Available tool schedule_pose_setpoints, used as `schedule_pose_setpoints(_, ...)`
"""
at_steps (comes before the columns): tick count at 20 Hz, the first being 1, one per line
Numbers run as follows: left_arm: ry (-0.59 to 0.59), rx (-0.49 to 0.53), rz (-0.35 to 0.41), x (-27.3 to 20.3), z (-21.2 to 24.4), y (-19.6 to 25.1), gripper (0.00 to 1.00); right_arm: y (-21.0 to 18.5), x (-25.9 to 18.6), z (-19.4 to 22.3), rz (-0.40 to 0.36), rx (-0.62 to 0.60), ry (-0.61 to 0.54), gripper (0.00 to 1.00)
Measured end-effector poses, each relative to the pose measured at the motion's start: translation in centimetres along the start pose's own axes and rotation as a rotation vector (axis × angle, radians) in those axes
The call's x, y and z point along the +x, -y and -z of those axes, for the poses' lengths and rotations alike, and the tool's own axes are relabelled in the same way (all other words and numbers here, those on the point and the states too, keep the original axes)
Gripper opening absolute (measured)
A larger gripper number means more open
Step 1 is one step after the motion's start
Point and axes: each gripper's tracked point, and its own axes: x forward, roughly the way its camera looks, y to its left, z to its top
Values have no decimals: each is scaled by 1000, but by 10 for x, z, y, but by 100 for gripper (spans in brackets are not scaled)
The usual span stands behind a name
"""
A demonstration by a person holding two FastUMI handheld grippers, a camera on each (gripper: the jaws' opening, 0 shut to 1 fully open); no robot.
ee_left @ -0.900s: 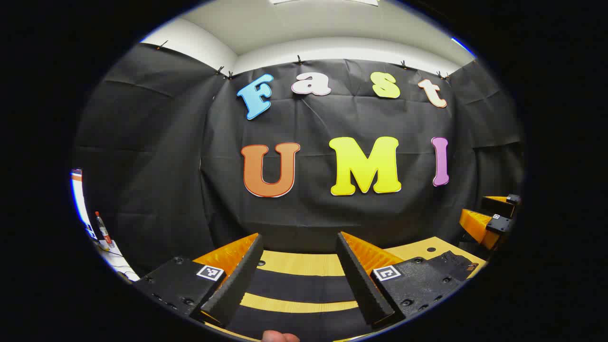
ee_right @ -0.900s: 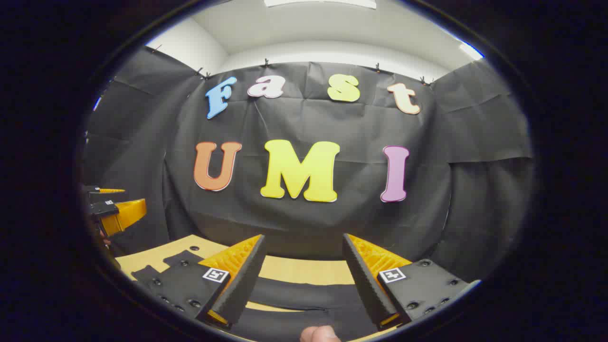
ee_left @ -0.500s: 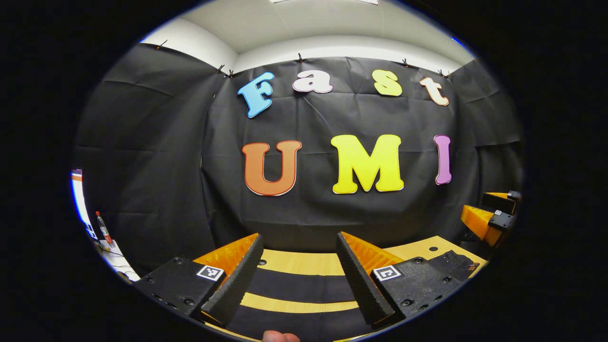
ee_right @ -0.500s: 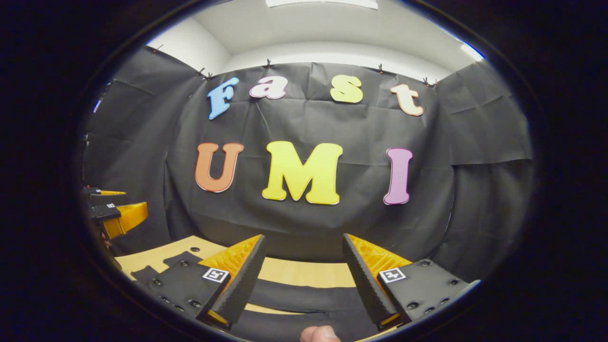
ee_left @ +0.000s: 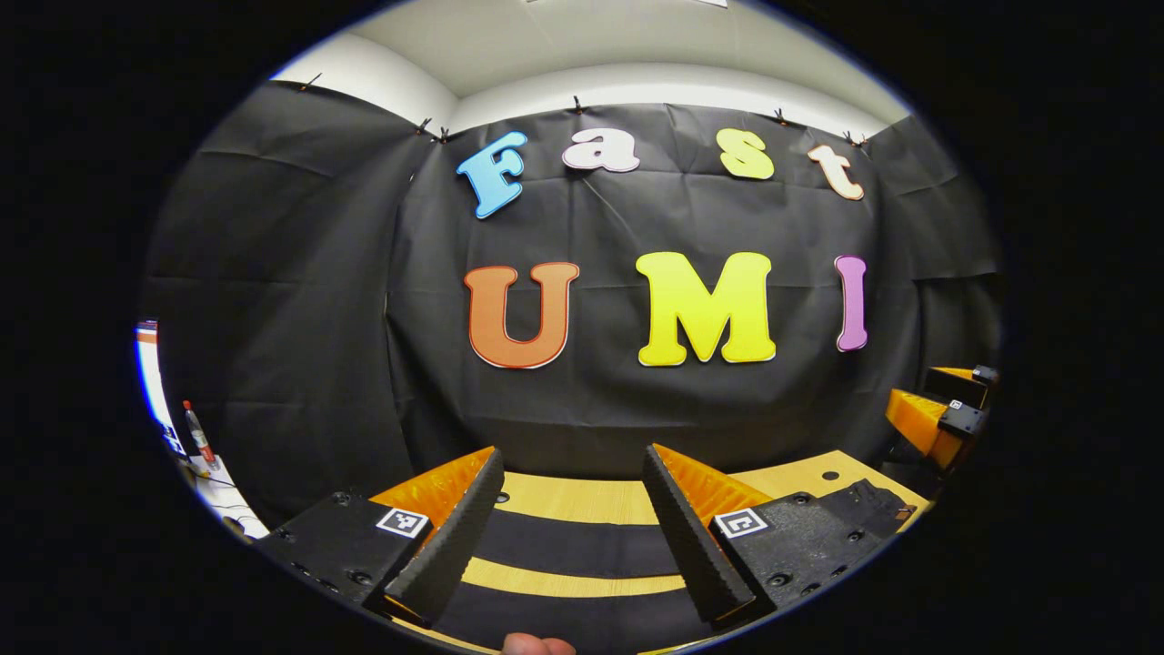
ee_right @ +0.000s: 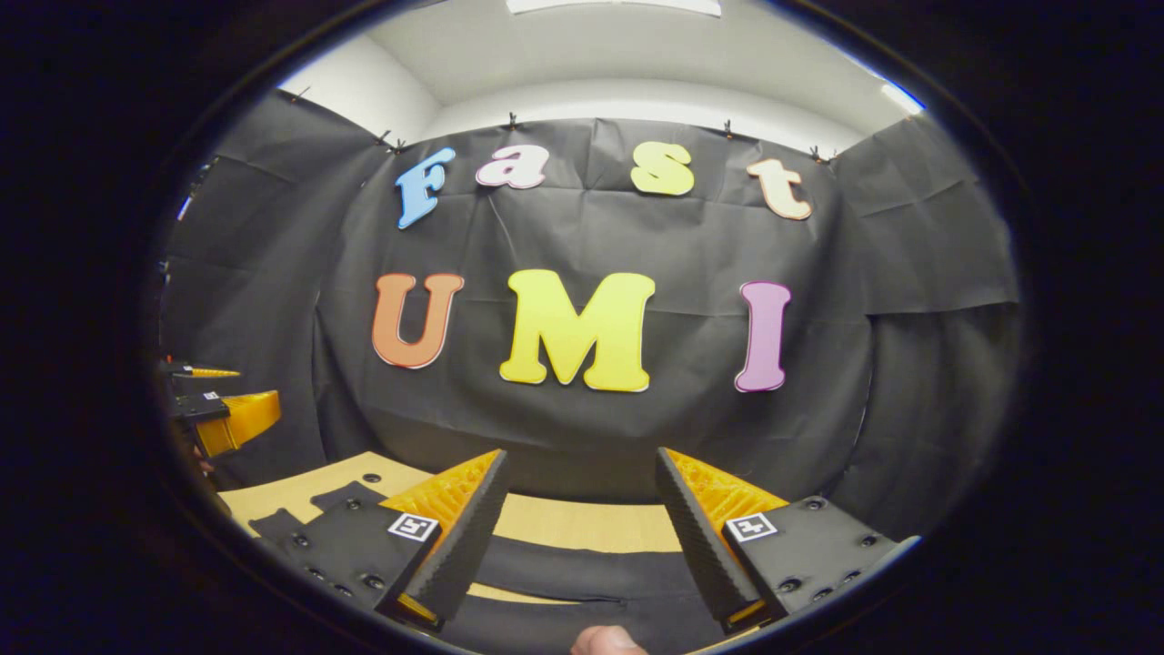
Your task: Grasp the waist and the cuffs of the jeans and fold them to make the two legs overlap; first hold the waist and fold one-third of the jeans toward the cuffs, then hold the cuffs and fold the remaining one-third in the same direction to finish folding.
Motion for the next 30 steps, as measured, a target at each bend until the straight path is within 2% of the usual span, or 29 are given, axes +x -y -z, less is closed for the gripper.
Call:
schedule_pose_setpoints(3,-3,2,-11,1,2,-3,98,8,1,2,8,5,-1,99)
schedule_pose_setpoints(4,-2,3,-13,2,2,-3,89,11,2,3,12,4,-1,99)
schedule_pose_setpoints(5,-4,7,-15,3,3,-3,89,15,3,5,18,4,-6,99)
schedule_pose_setpoints(6,-9,7,-17,4,5,-3,100,19,3,8,24,5,-12,99)
schedule_pose_setpoints(8,-28,-3,-27,6,12,-9,98,30,5,17,41,8,-36,99)
schedule_pose_setpoints(9,-46,-13,-44,6,20,-15,89,41,6,21,59,7,-46,99)
schedule_pose_setpoints(10,-62,-26,-59,6,25,-22,100,51,6,24,76,8,-54,99)
schedule_pose_setpoints(14,-142,-72,-135,2,57,-64,98,107,5,50,172,31,-132,99)
schedule_pose_setpoints(21,-383,-225,-269,-30,156,-141,99,225,-19,118,351,100,-329,99)
schedule_pose_setpoints(23,-464,-302,-284,-49,191,-150,99,245,-31,144,374,159,-402,99)
schedule_pose_setpoints(26,-585,-447,-309,-76,237,-150,99,264,-52,189,416,341,-522,99)
schedule_pose_setpoints(30,-700,-761,-343,-96,283,-132,99,271,-72,250,461,612,-638,99)
